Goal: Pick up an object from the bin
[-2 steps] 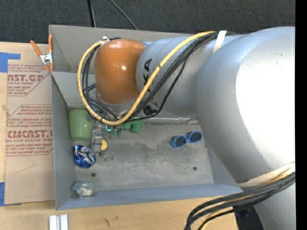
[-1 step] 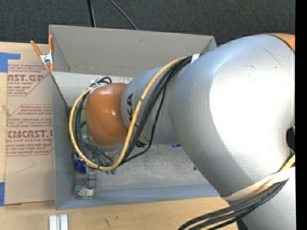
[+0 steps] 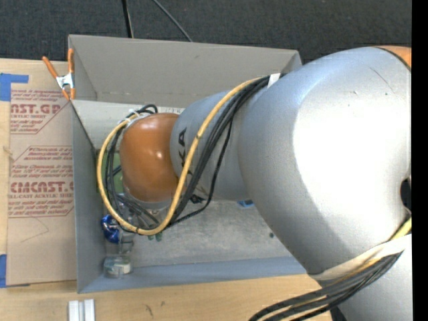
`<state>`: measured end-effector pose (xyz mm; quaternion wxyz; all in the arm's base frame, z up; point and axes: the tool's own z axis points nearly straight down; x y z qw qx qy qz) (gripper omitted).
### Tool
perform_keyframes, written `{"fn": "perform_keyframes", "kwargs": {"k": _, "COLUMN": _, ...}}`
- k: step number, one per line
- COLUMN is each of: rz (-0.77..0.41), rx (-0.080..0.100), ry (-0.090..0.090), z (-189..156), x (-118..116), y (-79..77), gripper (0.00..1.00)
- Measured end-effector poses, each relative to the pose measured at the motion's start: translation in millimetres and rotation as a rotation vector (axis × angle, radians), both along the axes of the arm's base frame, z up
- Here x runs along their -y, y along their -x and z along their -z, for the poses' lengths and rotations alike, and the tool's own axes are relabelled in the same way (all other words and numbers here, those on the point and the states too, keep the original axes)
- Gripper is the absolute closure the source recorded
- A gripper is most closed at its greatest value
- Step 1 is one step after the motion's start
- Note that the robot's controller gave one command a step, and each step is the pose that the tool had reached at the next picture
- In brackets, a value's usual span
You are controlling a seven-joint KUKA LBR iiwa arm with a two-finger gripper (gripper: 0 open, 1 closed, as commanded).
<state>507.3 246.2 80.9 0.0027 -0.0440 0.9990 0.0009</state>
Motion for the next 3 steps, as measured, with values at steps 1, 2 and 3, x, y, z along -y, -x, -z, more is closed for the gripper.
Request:
{"fn": "perform_keyframes", "kwargs": {"k": 1, "rz": -0.248, "rx": 0.005, "ry": 0.001, "z": -165, "x": 35, "y": -14.9, "gripper": 1.00}}
{"fn": "perform_keyframes", "kwargs": {"k": 2, "rz": -0.155, "rx": -0.011, "ry": 0.004, "z": -95, "x": 59, "y": 11.3, "gripper": 1.00}}
{"fn": "perform_keyframes", "kwargs": {"k": 3, "rz": -0.186, "rx": 0.007, "ry": 0.000, "z": -245, "x": 59, "y": 6.7, "gripper": 1.00}}
